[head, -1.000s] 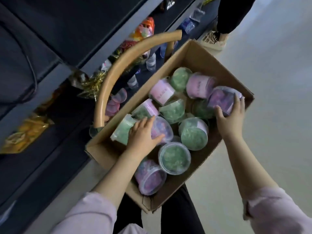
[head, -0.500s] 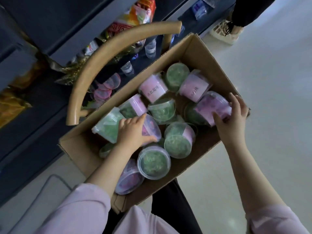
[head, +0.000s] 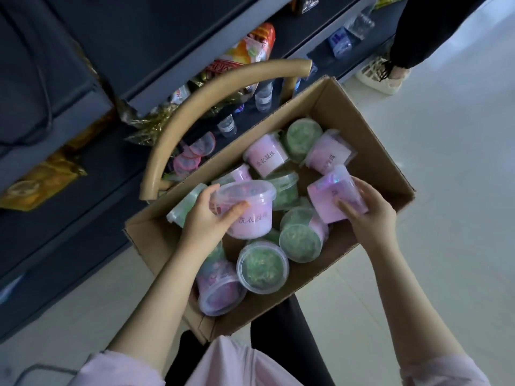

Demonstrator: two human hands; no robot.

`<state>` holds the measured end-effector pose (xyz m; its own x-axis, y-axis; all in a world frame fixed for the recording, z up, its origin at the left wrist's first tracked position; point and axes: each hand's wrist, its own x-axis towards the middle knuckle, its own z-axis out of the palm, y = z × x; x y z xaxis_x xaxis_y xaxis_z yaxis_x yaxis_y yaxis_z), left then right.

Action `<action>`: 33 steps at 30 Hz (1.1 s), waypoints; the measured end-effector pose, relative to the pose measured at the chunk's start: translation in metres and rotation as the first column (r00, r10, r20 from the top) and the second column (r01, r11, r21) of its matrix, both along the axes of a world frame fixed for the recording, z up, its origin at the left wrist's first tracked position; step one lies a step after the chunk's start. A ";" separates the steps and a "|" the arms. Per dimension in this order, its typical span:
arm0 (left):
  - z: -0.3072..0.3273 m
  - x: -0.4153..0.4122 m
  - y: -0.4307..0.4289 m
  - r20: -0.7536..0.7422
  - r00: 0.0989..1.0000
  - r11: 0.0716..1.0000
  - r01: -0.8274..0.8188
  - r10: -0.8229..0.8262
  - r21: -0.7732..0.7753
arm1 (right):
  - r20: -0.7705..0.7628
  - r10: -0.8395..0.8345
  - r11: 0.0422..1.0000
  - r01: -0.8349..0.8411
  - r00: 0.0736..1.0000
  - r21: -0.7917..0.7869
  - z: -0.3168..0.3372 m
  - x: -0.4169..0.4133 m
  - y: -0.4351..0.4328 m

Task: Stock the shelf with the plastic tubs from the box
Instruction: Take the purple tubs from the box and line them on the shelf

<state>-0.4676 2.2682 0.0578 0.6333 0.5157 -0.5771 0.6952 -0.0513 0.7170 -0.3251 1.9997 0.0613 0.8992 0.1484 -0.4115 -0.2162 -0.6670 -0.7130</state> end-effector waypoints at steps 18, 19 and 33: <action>0.314 -0.335 0.183 0.642 0.717 0.904 -0.420 0.272 0.085 | 0.474 0.246 0.741 -0.479 0.845 0.470 0.288 -0.279 0.261; 0.337 -0.364 0.194 0.667 0.690 0.882 -0.460 0.280 0.106 | 0.504 0.292 0.708 -0.538 0.813 0.457 0.311 -0.301 0.280; 0.503 -0.595 0.326 0.900 0.334 0.541 -0.830 0.280 0.140 | 0.842 0.446 0.216 -0.949 0.304 0.228 0.516 -0.480 0.510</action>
<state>-1.0625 2.5939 0.5605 0.0418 0.9137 0.4042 -0.0463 -0.4023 0.9143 -0.8052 2.5098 0.5770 0.1653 0.7909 0.5892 0.6244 0.3785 -0.6832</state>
